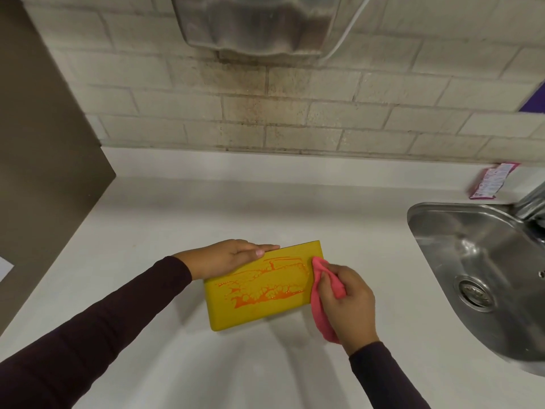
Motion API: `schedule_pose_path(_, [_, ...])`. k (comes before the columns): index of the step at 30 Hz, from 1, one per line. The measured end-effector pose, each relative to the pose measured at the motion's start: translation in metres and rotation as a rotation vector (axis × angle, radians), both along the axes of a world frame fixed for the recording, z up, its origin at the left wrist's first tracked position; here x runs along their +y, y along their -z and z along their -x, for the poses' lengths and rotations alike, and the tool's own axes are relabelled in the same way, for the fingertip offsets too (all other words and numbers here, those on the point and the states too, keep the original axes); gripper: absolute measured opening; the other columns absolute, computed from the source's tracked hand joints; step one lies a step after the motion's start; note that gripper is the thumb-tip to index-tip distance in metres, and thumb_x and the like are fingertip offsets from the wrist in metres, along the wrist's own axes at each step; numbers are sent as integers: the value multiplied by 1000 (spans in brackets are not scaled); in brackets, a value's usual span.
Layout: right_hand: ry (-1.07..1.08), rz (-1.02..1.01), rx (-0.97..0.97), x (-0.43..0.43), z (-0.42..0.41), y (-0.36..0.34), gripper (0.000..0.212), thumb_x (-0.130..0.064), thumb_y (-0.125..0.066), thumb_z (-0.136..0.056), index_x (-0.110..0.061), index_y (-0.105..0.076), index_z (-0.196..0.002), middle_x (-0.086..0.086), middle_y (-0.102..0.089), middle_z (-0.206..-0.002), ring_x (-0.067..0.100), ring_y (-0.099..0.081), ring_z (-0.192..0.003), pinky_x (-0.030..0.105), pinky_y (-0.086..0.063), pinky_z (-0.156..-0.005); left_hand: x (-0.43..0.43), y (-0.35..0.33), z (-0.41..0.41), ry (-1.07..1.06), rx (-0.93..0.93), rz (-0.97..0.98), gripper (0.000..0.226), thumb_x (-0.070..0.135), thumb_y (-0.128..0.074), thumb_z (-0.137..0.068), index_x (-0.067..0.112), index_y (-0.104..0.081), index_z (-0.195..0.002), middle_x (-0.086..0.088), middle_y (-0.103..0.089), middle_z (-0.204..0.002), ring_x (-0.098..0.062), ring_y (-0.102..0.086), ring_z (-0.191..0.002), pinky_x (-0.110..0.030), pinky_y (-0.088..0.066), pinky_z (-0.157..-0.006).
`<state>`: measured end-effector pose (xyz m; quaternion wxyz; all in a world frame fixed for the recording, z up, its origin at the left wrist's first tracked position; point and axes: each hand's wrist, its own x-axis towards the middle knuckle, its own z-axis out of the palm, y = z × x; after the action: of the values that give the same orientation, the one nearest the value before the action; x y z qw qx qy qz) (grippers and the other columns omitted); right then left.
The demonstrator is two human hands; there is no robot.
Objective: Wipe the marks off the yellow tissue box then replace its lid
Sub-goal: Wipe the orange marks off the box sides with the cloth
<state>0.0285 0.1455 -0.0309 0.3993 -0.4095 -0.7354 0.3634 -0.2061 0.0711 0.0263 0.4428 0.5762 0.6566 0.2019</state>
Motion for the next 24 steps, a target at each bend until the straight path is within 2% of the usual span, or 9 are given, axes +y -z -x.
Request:
schedule_pose_path(3, [77,111,25,5,16,-12,10,-31,-60,-86,-32,-69,-92,-14,-68,-89,-1,-62,-85,29,-53,-80,0,1,0,2,10,3,34,64,-25,-82,75,-34,-113,38,-47,-101,19,-48,-96,-1,-36,-78])
schedule_pose_path(6, [59,4,-58,2,27,-17,9,-29,-59,-87,-26,-66,-90,-13,-66,-86,1,-60,-80,24,-50,-74,1,4,1,2,20,3,34,65,-23,-81,77,-33,-111,31,-49,-100,7,-51,-97,-9,-37,-80])
schedule_pose_path(11, [-52,-154,-193,-9,15,-6,12,-29,-57,-85,-21,-65,-84,-10,-66,-78,5,-58,-73,22,-49,-65,1,4,1,9,32,6,35,64,-21,-82,76,-32,-112,31,-49,-95,7,-51,-93,-8,-36,-77])
schedule_pose_path(15, [23,44,-58,-4,11,-7,9,-32,-59,-87,-28,-68,-85,-14,-67,-81,0,-61,-80,21,-50,-70,1,7,0,4,28,-4,34,57,-21,-89,71,-30,-119,23,-49,-104,5,-48,-98,-11,-34,-84])
schedule_pose_path(17, [65,90,-19,0,20,-11,14,-34,-57,-87,-27,-69,-88,-13,-68,-84,0,-62,-81,24,-51,-73,1,7,0,-1,13,-1,33,57,-22,-88,70,-31,-118,26,-48,-105,7,-49,-97,-8,-36,-82])
schedule_pose_path(19, [56,68,-20,0,31,-15,17,-35,-55,-87,-28,-69,-93,-13,-68,-86,-3,-61,-84,20,-50,-75,2,6,1,-6,4,1,31,55,-23,-91,70,-32,-116,29,-48,-103,8,-50,-96,-5,-37,-78])
schedule_pose_path(22, [-30,-9,-79,-10,36,-10,17,-37,-54,-87,-29,-68,-93,-23,-63,-80,-10,-57,-84,3,-42,-70,2,7,1,-19,10,-9,30,54,-23,-93,73,-33,-113,24,-49,-105,4,-50,-98,-10,-37,-81])
schedule_pose_path(24, [-64,-82,-137,-17,30,-5,18,-38,-53,-85,-29,-67,-91,-23,-60,-78,-8,-56,-81,-1,-39,-69,2,7,1,-18,11,-13,30,56,-22,-91,73,-32,-114,28,-49,-105,6,-50,-98,-9,-36,-82])
